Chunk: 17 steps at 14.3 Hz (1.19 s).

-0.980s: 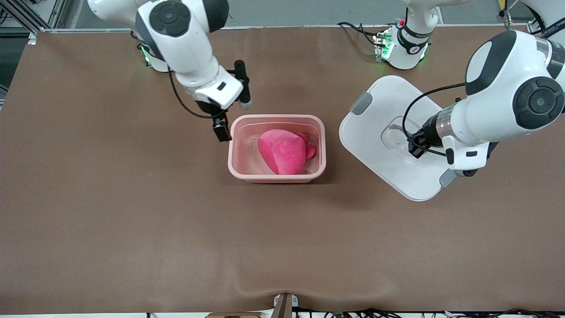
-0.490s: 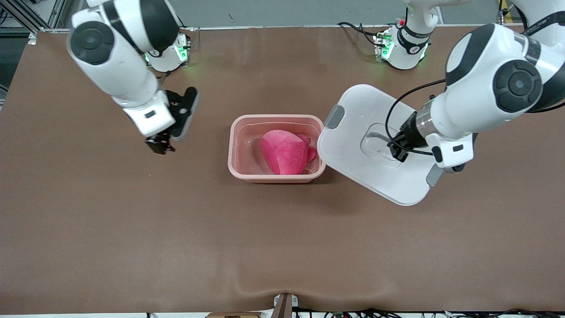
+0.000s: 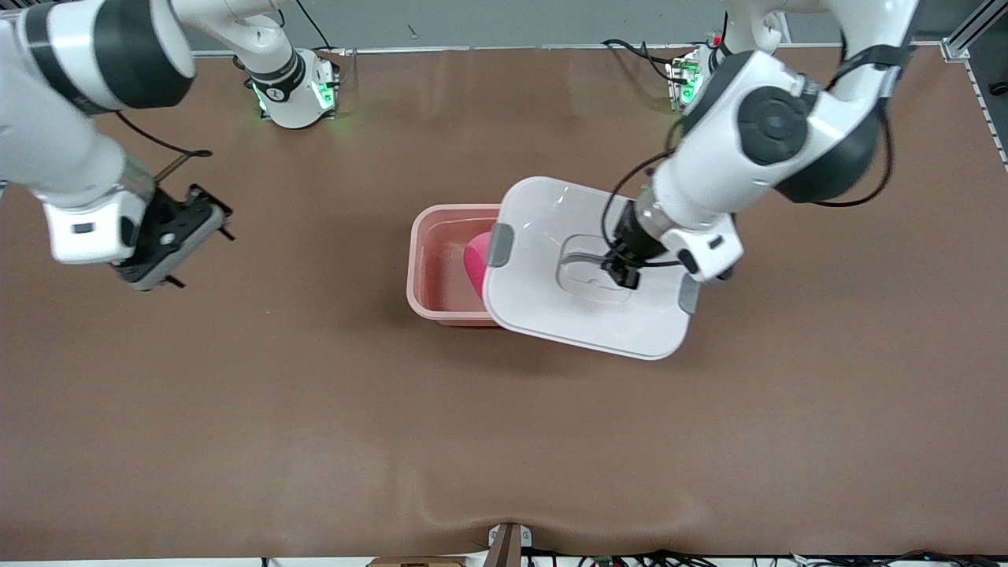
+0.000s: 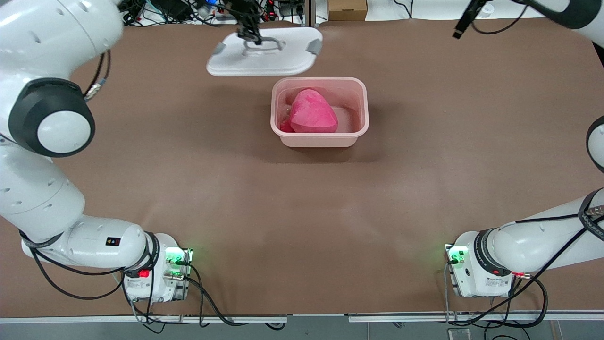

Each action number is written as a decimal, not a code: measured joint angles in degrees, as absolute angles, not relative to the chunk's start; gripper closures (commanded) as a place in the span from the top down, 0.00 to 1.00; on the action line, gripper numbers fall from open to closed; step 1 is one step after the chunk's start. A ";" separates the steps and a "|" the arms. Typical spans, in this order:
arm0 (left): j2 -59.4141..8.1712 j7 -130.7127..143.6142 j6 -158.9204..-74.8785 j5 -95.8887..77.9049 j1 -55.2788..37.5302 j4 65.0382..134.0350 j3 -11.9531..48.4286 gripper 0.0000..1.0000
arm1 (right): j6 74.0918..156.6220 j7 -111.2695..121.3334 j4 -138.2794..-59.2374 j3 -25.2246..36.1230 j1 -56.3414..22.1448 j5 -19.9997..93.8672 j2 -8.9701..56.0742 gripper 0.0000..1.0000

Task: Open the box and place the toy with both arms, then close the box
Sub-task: 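Return the right gripper to rest while the left gripper brings the lid back, then lower the white lid onto the box and press it with the left gripper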

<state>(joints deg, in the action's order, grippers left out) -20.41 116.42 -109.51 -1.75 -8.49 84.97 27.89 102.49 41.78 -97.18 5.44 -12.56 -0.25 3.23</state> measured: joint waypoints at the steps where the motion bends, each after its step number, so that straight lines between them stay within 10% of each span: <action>1: -20.85 120.55 -110.98 -0.35 -10.06 85.43 27.95 0.00 | 102.49 41.62 -96.96 5.45 -10.78 -0.23 3.19 1.00; 17: -32.06 158.39 -120.28 30.79 -29.05 87.44 28.03 0.00 | 88.99 2.70 -92.47 5.10 0.06 4.84 0.01 1.00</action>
<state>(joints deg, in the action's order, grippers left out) -32.06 158.39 -120.28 30.79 -29.05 87.44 28.03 88.99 2.70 -92.47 5.10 0.06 4.84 0.01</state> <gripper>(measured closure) 0.930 0.000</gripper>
